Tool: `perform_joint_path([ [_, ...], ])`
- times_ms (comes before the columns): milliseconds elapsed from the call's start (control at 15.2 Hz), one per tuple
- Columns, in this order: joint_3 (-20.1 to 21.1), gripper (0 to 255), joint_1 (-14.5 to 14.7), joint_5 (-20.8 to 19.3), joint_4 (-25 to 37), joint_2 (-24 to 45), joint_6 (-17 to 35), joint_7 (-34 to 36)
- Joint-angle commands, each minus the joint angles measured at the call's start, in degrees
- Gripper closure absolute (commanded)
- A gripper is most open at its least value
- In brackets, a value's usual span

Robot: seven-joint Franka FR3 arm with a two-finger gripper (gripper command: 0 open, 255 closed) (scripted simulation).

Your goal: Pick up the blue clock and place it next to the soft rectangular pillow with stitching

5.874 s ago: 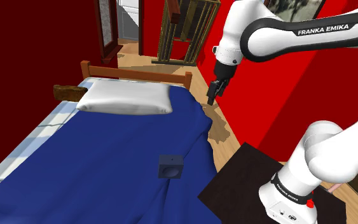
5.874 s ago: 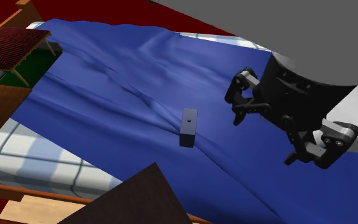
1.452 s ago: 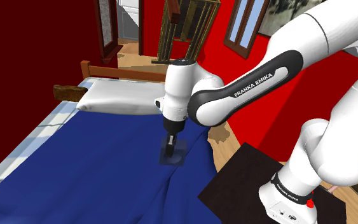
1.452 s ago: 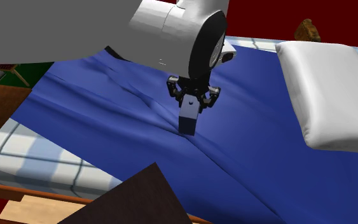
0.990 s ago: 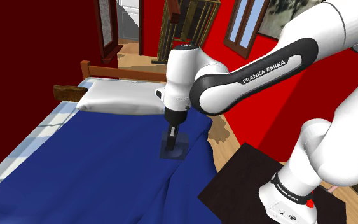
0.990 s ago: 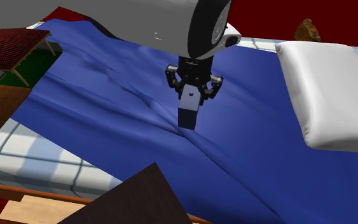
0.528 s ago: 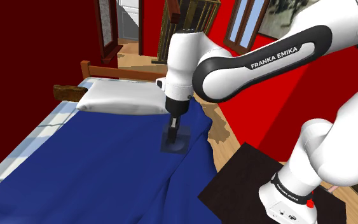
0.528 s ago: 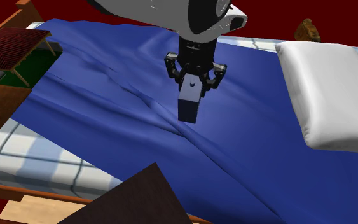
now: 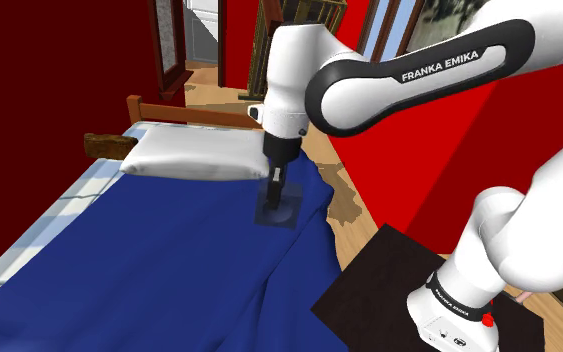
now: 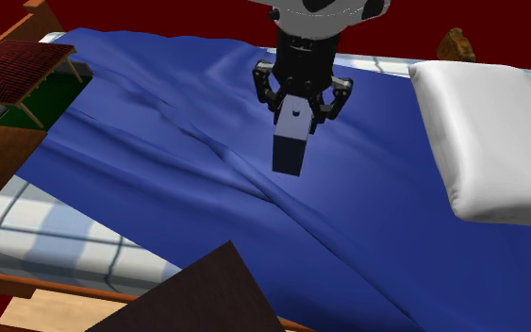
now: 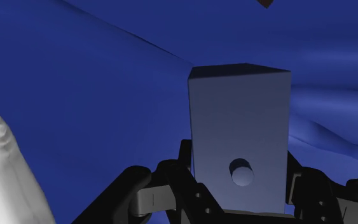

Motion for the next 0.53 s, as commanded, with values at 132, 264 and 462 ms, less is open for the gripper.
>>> perform_joint_path([
  [132, -3.09, 255, -2.45, -0.78, 1.10, 0.75, -0.48, -5.13],
  [264, -4.67, 255, -3.73, -1.22, 1.98, 1.60, -0.56, -7.76],
  [462, -6.97, 255, -5.62, -1.83, 3.78, 3.26, -0.76, -11.62],
])
